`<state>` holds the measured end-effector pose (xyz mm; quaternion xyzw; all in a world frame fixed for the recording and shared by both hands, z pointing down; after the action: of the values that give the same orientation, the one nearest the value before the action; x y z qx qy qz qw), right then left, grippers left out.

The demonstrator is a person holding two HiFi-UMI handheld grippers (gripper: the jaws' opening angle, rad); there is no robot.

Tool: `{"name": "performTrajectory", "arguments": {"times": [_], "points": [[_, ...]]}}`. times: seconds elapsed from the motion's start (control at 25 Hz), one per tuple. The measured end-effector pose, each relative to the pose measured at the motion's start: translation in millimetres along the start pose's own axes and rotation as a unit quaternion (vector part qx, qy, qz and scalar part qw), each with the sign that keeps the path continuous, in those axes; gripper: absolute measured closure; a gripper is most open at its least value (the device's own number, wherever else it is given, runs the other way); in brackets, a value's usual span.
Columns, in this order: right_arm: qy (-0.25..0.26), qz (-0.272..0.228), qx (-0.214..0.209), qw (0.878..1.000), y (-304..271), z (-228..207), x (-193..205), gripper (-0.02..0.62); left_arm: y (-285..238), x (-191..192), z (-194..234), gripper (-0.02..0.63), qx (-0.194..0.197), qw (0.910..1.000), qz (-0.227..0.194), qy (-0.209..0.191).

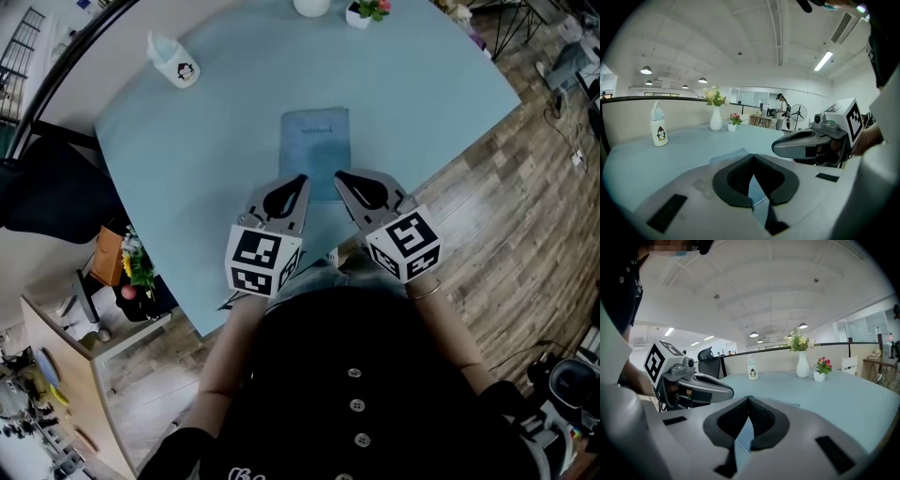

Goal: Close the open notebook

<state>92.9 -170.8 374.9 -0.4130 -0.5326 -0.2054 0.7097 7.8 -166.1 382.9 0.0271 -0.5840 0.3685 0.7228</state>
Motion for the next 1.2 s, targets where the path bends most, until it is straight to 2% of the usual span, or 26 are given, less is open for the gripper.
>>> {"name": "performTrajectory", "arguments": {"times": [0.56, 1.2], "points": [[0.005, 0.005, -0.009, 1.0, 1.8, 4.5, 2.3, 0.594, 1.4, 0.4, -1.6, 0.592, 0.001, 1.0, 0.001, -0.006], [-0.002, 0.009, -0.01, 1.0, 3.8, -1.3, 5.4, 0.594, -0.8, -0.6, -1.3, 0.592, 0.004, 0.9999, -0.006, 0.008]]}}
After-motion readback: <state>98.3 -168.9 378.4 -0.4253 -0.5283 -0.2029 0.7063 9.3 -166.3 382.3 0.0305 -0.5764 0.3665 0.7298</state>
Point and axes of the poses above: the fingertips, and each gripper's own axes: y backward along the fingers, z to its left, x out of its underside, the point moved 3 cm from there along y, backward along the fingers, and after that the axes turned 12 degrees about y, right-handed, at the moved point
